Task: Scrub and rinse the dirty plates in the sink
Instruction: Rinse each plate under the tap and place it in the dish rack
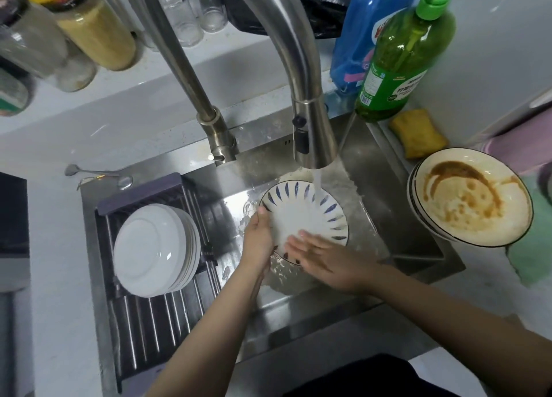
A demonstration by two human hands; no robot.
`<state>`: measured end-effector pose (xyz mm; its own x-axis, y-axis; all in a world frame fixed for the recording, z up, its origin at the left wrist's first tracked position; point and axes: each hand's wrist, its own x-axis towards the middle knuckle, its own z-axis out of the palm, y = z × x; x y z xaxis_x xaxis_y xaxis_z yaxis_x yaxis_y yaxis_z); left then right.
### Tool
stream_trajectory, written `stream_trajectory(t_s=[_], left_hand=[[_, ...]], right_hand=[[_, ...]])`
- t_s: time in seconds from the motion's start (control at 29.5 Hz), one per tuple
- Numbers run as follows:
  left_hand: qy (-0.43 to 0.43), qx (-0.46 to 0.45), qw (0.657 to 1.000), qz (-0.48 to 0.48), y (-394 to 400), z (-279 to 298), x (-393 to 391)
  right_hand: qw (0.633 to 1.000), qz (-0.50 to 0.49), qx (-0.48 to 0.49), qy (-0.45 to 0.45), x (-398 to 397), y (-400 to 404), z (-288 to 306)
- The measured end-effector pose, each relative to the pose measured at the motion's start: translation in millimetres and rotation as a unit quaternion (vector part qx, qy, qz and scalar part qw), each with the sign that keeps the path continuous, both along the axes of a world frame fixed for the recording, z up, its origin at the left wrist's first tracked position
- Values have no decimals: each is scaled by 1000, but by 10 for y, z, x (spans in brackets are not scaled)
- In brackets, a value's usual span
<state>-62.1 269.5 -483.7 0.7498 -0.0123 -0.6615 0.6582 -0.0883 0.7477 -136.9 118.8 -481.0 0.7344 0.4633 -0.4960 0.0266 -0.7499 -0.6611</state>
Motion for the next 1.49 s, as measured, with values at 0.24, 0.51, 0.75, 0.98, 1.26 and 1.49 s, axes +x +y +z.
stream_trajectory(t_s=[0.24,0.51,0.75,0.98,1.26,1.49], left_hand=[[50,29,992,-108,-35,-20,-142],[72,40,991,-108,39,-61,-91],[65,-9,993,-99,81,-98,-90],[27,-21,999,0,-54,31,-128],[20,-26,998,58,-10,-8,-75],[11,-34,999,-3,-60,60,-60]], right_hand=[[985,-129,-114,-9,348,57,-242],[989,-85,-106,-58,367,129,-216],[995,-14,-66,-71,326,171,-251],[961,-177,-212,36,277,60,-126],[996,-85,17,26,31,251,241],[970,-95,-214,-61,346,-129,-80]])
